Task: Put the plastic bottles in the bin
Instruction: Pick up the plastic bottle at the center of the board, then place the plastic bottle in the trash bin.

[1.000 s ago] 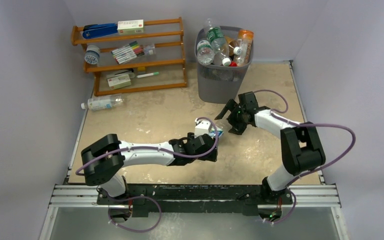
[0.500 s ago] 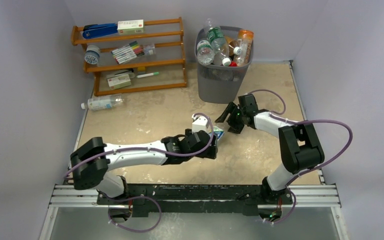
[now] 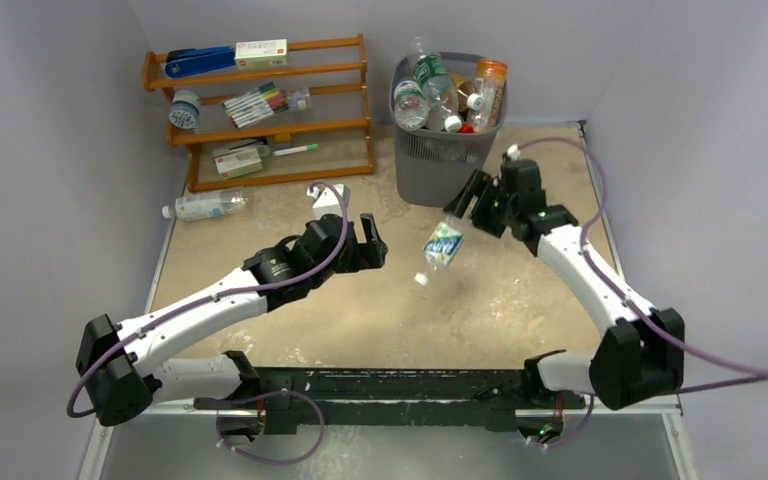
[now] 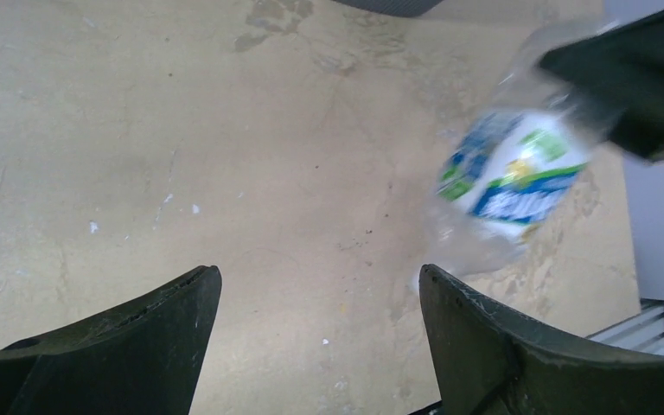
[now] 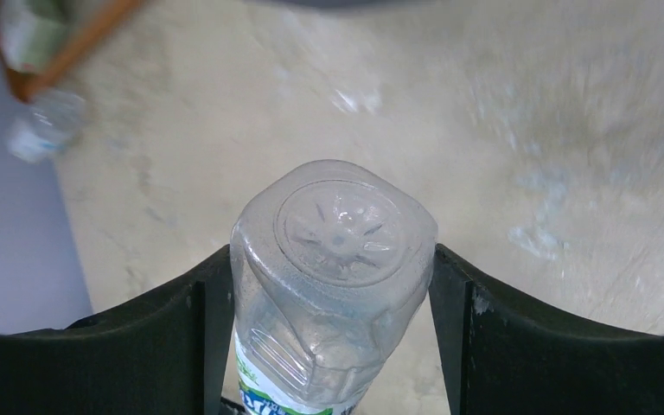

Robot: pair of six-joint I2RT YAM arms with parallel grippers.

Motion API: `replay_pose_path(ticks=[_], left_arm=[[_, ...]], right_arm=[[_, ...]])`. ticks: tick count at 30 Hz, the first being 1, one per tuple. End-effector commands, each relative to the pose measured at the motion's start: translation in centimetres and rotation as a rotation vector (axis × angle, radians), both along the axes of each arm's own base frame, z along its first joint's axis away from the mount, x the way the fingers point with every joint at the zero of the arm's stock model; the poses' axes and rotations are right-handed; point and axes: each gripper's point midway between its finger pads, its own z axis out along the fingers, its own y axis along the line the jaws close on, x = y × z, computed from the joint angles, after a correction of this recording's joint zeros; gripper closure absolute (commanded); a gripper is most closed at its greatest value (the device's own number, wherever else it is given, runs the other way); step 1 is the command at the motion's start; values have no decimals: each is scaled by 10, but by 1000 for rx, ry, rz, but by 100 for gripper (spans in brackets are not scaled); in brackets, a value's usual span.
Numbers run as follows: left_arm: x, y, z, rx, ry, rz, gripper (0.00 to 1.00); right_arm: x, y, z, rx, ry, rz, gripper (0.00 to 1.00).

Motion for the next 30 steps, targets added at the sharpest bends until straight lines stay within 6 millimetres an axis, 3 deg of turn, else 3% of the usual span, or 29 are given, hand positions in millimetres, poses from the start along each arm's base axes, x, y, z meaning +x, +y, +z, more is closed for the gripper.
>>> replay_pose_path(ticks=[1, 6, 9, 13, 15, 18, 23, 26, 30], left_arm=[[1, 7, -9, 55, 23, -18, 15], [1, 1, -17, 48, 40, -33, 15], [2, 3, -19, 53, 41, -28, 15], [1, 7, -17, 59, 38, -20, 15], [0, 11, -15, 64, 35, -14, 15], [-1, 15, -14, 71, 34, -8, 15], [-1, 23, -11, 82, 28, 7, 15], [-1, 27, -11, 88, 27, 12, 15], [-1, 26, -13, 88, 32, 10, 15]], right_arm=[[25, -20, 134, -93, -308, -28, 63], [46, -53, 268, -235, -556, -137, 62], [60, -73, 337, -318, -685, -226, 61], [79, -94, 403, -411, -827, -334, 60], [89, -104, 423, -455, -886, -391, 60], [104, -116, 432, -512, -935, -467, 61], [130, -127, 421, -603, -949, -533, 61], [151, -123, 397, -642, -916, -498, 61], [182, -101, 339, -638, -829, -368, 63]])
